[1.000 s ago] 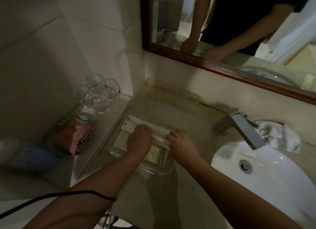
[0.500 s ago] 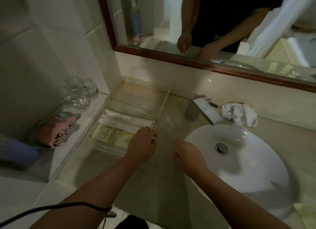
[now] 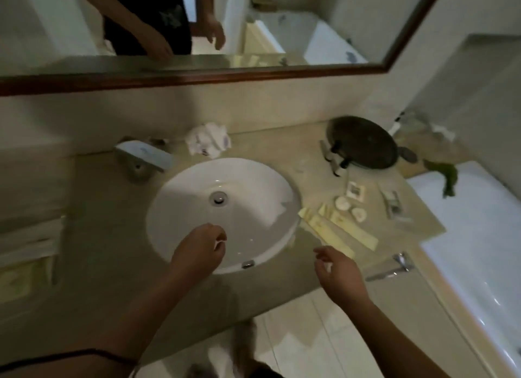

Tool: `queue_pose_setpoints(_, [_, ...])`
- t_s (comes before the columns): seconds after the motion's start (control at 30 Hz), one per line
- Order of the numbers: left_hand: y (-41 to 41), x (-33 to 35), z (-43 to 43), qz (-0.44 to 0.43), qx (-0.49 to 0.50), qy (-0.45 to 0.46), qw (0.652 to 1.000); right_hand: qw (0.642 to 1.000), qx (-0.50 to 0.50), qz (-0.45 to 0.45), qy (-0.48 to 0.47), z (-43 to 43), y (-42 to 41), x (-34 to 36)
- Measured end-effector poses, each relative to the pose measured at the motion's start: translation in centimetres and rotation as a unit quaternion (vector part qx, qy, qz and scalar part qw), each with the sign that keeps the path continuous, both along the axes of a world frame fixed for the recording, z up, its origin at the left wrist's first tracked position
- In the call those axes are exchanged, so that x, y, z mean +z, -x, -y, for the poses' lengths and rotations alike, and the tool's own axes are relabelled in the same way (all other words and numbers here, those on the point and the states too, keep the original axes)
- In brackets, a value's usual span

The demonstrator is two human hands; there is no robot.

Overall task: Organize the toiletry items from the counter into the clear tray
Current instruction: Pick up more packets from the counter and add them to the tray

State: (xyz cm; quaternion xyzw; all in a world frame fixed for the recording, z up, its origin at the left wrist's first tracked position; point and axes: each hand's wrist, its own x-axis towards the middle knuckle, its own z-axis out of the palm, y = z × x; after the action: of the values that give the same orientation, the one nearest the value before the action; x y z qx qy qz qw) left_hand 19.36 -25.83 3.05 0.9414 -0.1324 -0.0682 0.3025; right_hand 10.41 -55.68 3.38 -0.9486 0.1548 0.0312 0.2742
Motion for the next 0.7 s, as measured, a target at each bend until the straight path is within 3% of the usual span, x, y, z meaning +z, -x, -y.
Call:
queue_pose_setpoints(0.13, [-0.1, 0.1, 7.7, -0.003, -0.09, 0.018, 0.996, 0.999, -0.042, -0.001, 0.009, 5.5, 0.5, 0.3])
queue_pose_setpoints(0.3, [-0.9, 0.7, 16.1, -0.016, -0.122, -0.003, 0.992, 0.998, -0.042, -0.034, 0.032, 11.7, -1.9, 0.0])
queue_pose_setpoints(0.47, [-2.7, -0.1, 24.3, -0.082, 0.008, -0.066, 0.994, 0.997, 0.0, -0.01, 0.075, 16.8, -5.3, -1.4])
queue_pose_setpoints(0.57, [-3.5, -1.7, 26.9, -0.069, 0.024, -0.151, 0.986, 0.988, 0.064, -0.027, 0.135, 18.1, -6.2, -2.0])
queue_pose_setpoints(0.7, [-3.7, -3.0, 28.2, -0.126, 0.072, -0.157, 0.977, 0.981, 0.107, -0.028, 0.159, 18.7, -6.2, -2.9])
